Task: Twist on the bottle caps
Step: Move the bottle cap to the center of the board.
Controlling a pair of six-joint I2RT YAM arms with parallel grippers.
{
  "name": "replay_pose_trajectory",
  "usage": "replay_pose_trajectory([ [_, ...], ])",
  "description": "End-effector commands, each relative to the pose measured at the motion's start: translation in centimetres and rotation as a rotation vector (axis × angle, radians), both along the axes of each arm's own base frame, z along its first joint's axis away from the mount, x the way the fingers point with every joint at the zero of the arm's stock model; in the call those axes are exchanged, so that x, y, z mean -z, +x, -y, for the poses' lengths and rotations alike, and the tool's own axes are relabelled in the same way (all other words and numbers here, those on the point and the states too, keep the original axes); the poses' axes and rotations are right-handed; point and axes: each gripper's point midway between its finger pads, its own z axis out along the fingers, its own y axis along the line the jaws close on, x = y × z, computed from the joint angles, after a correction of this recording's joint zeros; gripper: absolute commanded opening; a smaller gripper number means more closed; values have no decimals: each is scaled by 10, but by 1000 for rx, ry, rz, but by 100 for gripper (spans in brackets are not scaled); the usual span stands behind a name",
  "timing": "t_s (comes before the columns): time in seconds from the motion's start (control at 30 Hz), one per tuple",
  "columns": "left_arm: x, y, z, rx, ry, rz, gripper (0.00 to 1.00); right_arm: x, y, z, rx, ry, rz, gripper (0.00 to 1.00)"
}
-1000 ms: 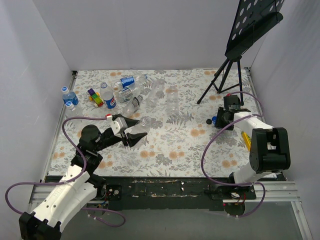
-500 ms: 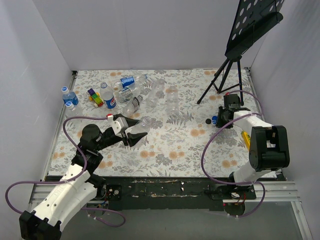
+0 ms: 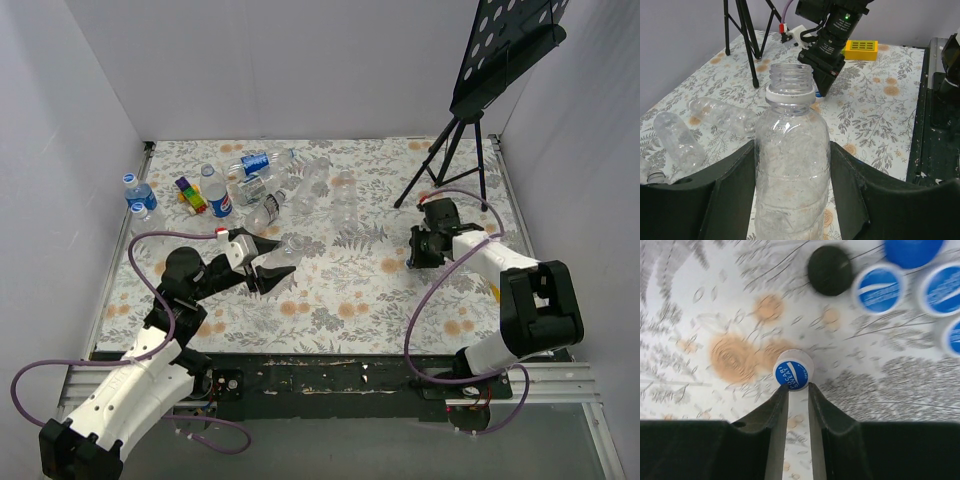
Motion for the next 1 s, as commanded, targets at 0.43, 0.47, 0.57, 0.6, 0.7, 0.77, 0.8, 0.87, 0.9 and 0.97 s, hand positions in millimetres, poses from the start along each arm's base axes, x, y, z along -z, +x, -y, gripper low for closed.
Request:
replay_pose_trajectory([
  [0.43,2,-4,2,26,7,18,22,-28,-11,-32,-210,-110,10,61],
  [0.47,1,-3,2,23,6,22,22,-27,-10,-33,-219,-119,6,61],
  [0.57,1,-3,2,22,8,23,22,-23,-8,-38,-238,-135,-11,59],
  [0.6,1,-3,1,20,8,23,22,-24,-6,-40,-242,-136,-12,58],
  [0.7,1,-3,1,18,9,27,22,-18,-5,-41,-248,-160,-34,56],
  [0.77,1,-3,1,18,9,30,22,-14,-6,-41,-251,-179,-50,55],
  [0.8,1,-3,1,18,9,29,22,-12,-6,-40,-253,-186,-56,54],
  [0.87,1,-3,1,20,9,32,22,-8,-8,-39,-253,-203,-71,53],
  [0.9,1,-3,1,21,9,32,22,-7,-9,-39,-254,-210,-74,52],
  [0.97,1,-3,1,21,9,32,21,-5,-9,-39,-257,-213,-77,49],
])
